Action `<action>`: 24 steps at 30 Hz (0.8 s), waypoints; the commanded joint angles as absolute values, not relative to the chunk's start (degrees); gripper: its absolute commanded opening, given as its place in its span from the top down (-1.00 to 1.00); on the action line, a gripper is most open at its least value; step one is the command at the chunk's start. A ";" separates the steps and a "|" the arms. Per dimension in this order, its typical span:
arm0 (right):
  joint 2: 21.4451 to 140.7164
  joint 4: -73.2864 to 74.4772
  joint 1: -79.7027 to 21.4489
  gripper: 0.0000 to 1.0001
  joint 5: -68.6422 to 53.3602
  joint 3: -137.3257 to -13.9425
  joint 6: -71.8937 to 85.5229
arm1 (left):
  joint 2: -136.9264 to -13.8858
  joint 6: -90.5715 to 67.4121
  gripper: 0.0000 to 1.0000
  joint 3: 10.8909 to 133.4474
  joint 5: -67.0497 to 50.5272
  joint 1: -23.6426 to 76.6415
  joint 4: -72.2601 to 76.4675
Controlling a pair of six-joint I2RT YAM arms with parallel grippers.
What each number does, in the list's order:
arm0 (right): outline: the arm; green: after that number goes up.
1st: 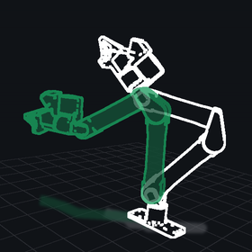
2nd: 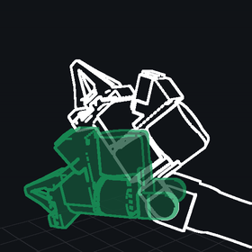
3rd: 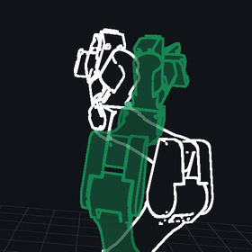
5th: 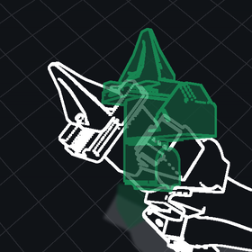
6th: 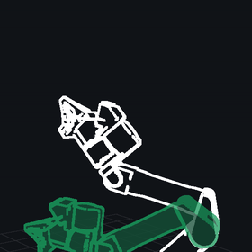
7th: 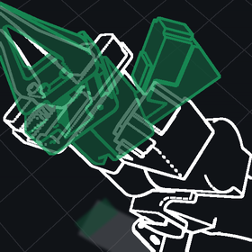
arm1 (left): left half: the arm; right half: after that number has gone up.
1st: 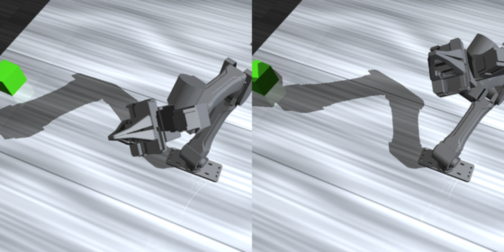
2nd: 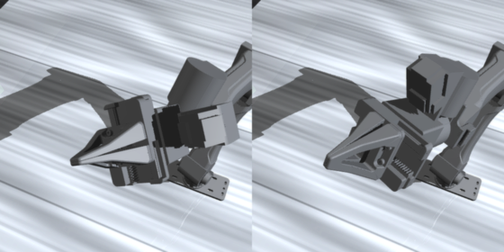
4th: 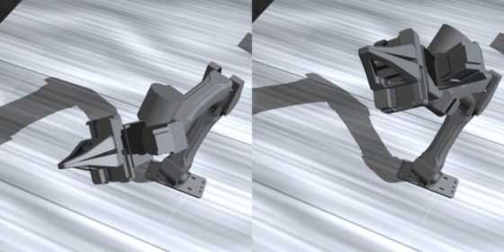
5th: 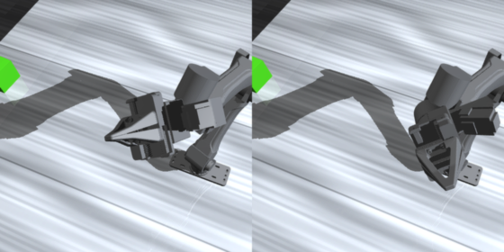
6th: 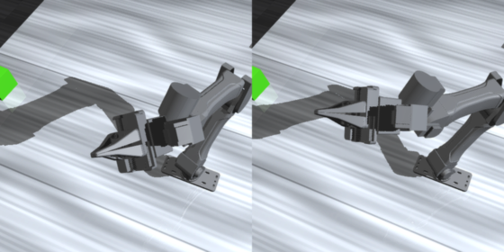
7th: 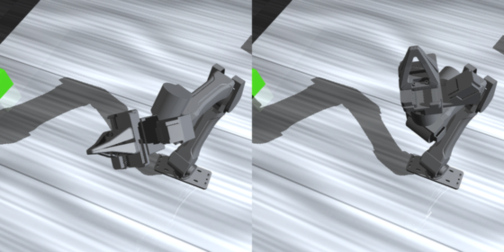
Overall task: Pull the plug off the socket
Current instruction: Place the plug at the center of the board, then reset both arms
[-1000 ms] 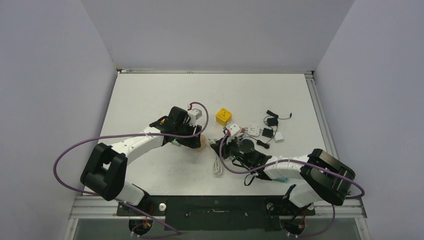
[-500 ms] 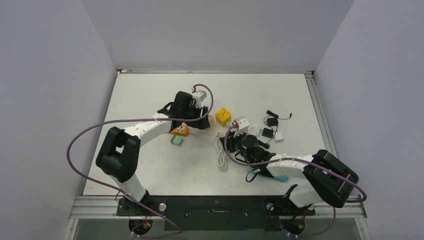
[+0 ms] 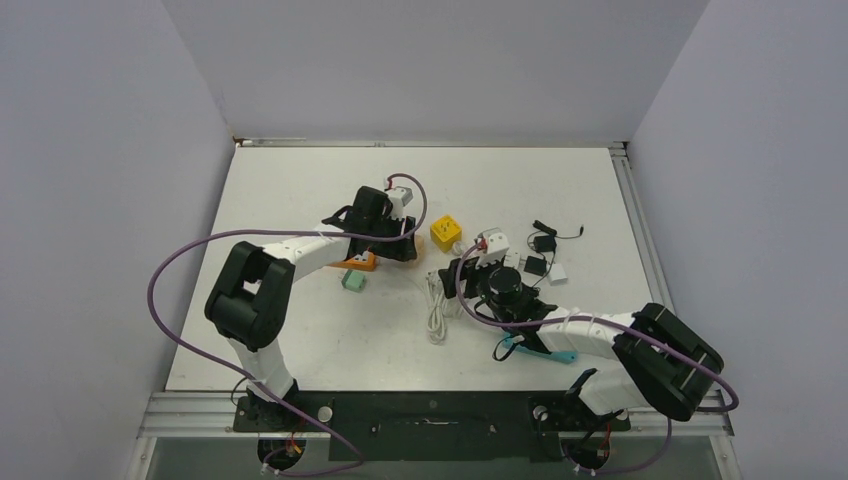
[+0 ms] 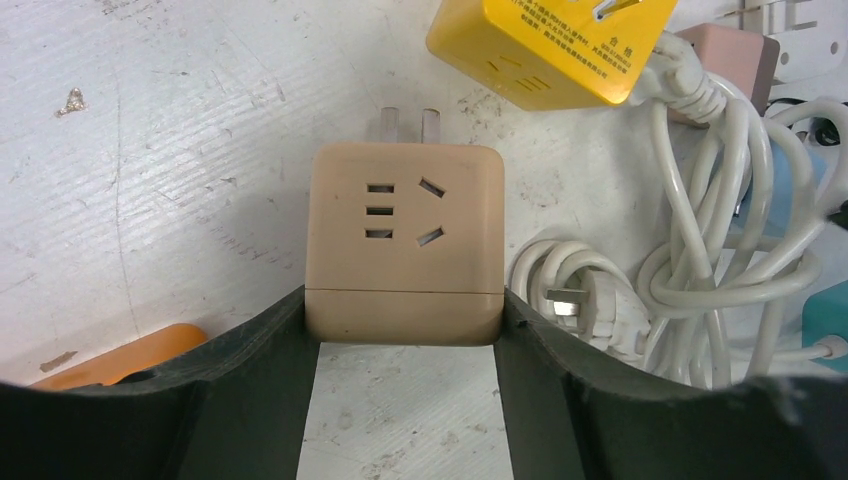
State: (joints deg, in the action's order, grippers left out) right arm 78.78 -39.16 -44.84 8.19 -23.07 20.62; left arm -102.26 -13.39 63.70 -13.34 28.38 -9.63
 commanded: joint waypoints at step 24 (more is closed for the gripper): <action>54.57 -14.20 -41.00 -0.80 37.29 -31.95 12.07 | -65.62 -15.98 -0.92 57.24 9.31 17.23 -7.03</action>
